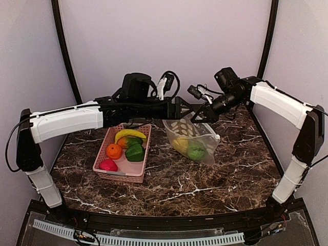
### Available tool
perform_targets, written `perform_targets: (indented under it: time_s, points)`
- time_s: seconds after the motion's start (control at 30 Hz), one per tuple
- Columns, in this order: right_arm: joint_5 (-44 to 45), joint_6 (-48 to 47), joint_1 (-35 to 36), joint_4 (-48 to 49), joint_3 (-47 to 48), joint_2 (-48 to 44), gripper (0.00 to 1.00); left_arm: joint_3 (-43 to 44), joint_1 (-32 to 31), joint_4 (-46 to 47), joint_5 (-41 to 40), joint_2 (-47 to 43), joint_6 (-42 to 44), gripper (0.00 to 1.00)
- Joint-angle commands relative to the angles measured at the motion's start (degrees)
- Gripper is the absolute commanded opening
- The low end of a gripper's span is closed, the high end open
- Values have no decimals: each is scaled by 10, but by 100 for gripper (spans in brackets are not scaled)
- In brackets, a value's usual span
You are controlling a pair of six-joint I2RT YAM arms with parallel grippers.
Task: Place the food in the zip-top bag and seal the zipper
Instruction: Pick up the fake vegetable from the bin.
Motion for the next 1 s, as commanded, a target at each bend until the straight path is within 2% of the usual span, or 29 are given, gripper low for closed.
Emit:
perform_targets:
  time_s: [0.0, 0.17, 0.33, 0.4, 0.53, 0.7, 0.97]
  points:
    - [22, -7, -9, 11, 3, 10, 0, -29, 2, -6, -10, -83, 28, 81]
    - [37, -2, -61, 2, 44, 28, 0, -75, 2, -62, -47, -146, 68, 80]
    - [79, -4, -106, -12, 102, 33, 0, -132, 7, -184, -203, -207, 115, 80]
    - [98, -11, -108, -11, 112, 29, 0, -164, 25, -214, -218, -231, 96, 81]
    - [86, -5, -107, -4, 107, 28, 0, -219, 55, -256, -219, -260, 74, 85]
    - [66, -13, -86, -17, 82, 46, 0, -249, 82, -294, -194, -254, 100, 98]
    - [70, -23, -54, -17, 48, 54, 0, -220, 157, -363, -110, -165, 185, 99]
